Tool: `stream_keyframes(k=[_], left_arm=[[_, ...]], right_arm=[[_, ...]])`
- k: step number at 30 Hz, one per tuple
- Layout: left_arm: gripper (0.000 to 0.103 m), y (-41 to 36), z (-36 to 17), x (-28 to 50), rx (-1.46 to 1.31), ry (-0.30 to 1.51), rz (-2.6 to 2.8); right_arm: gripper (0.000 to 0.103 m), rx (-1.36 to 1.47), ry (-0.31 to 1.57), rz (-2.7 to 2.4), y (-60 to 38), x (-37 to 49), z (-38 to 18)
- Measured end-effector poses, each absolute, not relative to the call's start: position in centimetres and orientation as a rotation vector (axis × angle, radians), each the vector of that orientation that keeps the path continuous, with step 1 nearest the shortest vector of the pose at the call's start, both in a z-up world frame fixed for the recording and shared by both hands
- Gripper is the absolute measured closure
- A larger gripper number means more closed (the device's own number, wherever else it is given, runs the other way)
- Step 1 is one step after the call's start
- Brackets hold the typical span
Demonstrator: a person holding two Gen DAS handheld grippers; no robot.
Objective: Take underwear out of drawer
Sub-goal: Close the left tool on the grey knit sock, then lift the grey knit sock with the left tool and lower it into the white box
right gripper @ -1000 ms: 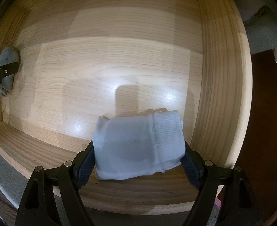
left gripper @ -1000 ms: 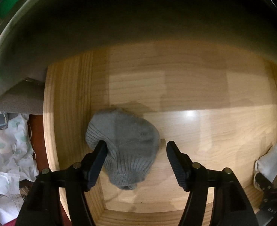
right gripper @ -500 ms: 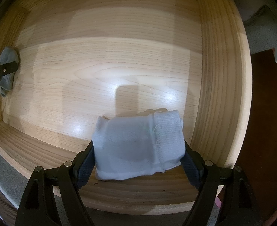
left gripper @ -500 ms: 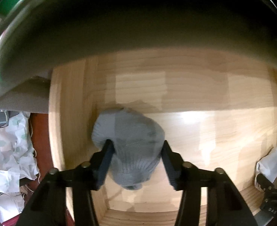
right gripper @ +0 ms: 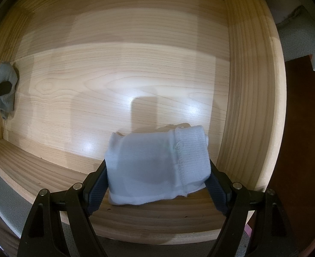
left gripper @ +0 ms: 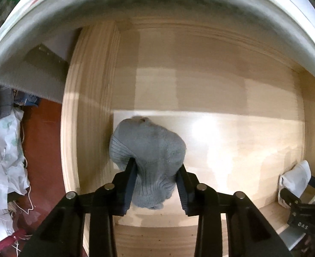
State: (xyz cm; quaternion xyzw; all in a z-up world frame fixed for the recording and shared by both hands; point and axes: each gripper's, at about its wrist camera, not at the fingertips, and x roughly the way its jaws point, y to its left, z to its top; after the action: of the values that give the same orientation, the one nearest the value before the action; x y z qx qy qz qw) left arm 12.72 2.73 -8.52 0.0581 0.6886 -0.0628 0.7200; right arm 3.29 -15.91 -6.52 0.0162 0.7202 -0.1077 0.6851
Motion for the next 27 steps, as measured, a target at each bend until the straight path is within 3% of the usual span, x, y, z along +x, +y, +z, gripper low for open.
stream_keyframes(k=[27], left_arm=[[0.074,4.6,-5.8,9.2,0.068,1.468,-0.21]], right_arm=[[0.024,0.035,1.617,-0.241,-15.9,3.5,-6.6]])
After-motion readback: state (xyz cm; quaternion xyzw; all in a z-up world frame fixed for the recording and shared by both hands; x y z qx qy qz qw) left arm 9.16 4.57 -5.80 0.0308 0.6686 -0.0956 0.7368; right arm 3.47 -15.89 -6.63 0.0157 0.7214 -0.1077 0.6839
